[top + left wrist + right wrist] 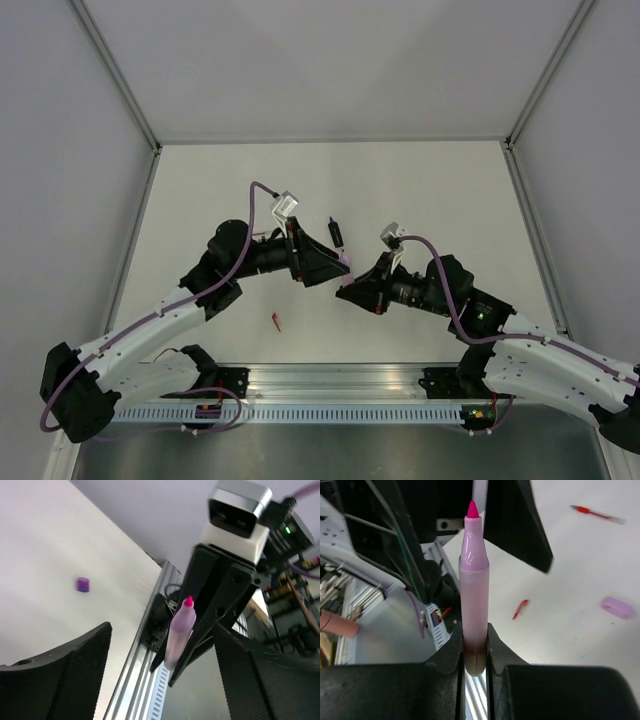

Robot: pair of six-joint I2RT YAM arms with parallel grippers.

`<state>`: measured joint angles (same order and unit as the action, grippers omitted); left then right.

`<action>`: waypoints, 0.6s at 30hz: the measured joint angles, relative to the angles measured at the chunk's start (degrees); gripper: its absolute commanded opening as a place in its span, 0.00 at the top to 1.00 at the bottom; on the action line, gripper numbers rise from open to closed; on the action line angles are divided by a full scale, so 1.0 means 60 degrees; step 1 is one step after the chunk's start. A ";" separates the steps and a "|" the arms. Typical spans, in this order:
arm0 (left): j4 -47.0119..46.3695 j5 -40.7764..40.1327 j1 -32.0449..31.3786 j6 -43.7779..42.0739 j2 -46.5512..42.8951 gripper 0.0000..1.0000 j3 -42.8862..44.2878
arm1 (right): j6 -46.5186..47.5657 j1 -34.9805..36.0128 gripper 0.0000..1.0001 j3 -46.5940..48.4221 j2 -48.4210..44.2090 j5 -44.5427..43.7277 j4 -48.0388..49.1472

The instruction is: Insert the pens into the pen caps

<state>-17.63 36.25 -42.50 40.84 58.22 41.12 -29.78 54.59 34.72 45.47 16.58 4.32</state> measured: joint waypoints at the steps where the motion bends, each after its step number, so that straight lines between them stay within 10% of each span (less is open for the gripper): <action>1: 0.0506 -0.0481 0.0000 0.0004 -0.0124 0.09 0.0193 | 0.0033 0.0000 1.00 0.0102 -0.0131 -0.0386 -0.0288; 10: 0.3534 -0.5450 0.0004 0.2208 -0.1661 0.00 0.0623 | 0.0237 -0.0004 1.00 0.1042 -0.1067 -0.4346 -0.2317; 18: 0.6524 -0.7526 0.0007 0.6124 0.0976 0.03 0.1647 | 0.0525 -0.0007 1.00 0.1031 -0.1606 -0.5574 -0.3133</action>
<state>21.52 -8.91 -42.46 77.58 64.07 51.00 -26.63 54.54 40.91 35.83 -16.86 -14.48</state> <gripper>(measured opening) 0.989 0.169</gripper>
